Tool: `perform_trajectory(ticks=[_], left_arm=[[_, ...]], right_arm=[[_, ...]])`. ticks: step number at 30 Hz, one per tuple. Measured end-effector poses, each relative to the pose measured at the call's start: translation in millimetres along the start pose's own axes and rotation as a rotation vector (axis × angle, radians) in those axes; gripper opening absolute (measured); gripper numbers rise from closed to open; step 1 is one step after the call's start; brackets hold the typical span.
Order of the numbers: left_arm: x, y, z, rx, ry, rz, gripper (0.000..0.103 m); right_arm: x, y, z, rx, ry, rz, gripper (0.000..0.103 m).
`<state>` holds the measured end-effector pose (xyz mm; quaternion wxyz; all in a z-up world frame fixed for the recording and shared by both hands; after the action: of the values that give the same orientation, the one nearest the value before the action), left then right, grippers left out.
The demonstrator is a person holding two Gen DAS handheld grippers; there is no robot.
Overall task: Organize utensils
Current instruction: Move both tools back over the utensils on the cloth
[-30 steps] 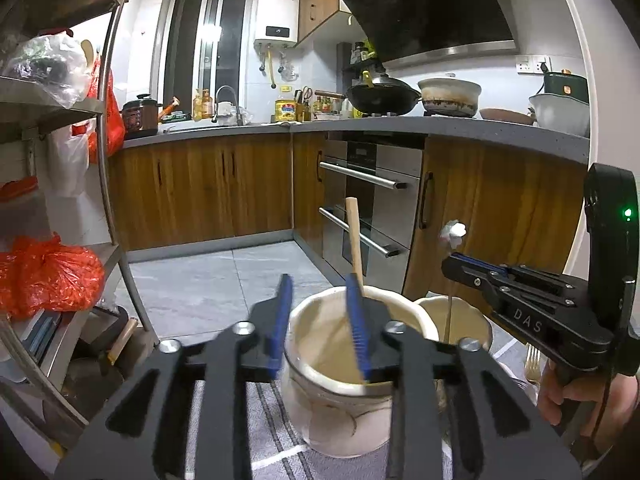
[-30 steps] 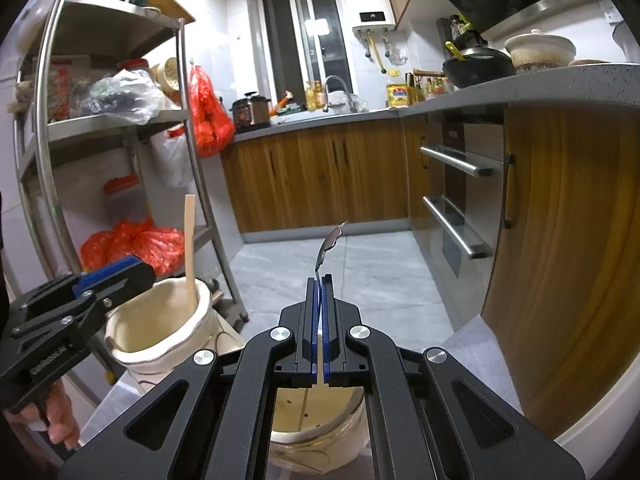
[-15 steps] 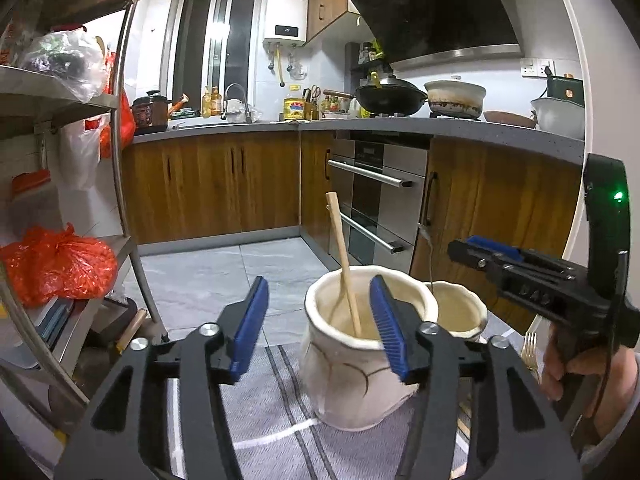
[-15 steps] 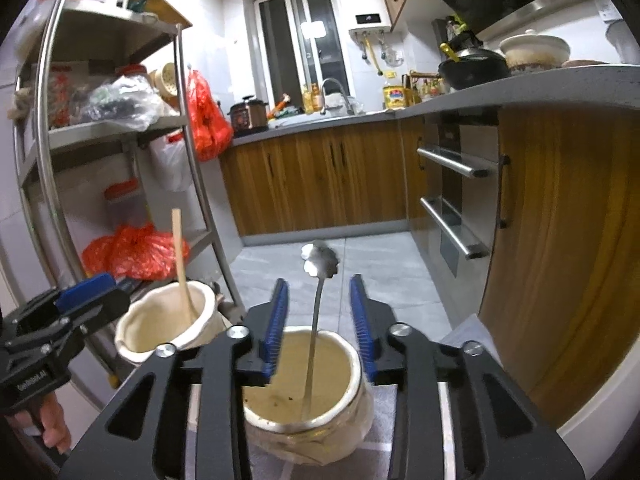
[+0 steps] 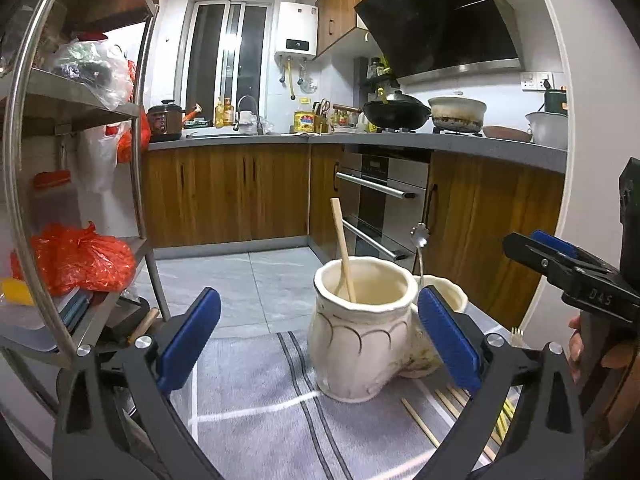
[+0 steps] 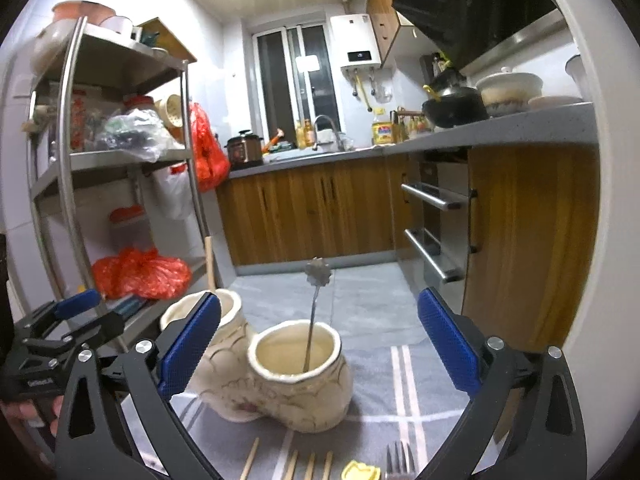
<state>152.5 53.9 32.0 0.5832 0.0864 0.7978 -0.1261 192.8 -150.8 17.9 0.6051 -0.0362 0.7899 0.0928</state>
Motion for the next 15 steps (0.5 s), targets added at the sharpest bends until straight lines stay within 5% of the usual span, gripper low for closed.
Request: perform_trajectory(ticks=[15], left_arm=[[20,-34,-29,0.029,-0.019,-0.005,0.097]], right_arm=[[50,-12,-39,0.093,0.024,-0.066,0.098]])
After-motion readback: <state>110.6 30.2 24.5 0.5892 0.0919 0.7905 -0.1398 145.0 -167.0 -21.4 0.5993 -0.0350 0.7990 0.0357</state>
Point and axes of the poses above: each gripper's, at about its wrist camera, not at the fingertips, and z roughly the way its jaws point, y to its left, x to its underside, the point moved 9 cm from there along z, roughly the way its jaws point, and after that the axes turned 15 degrees about x, right-handed, at the moved point
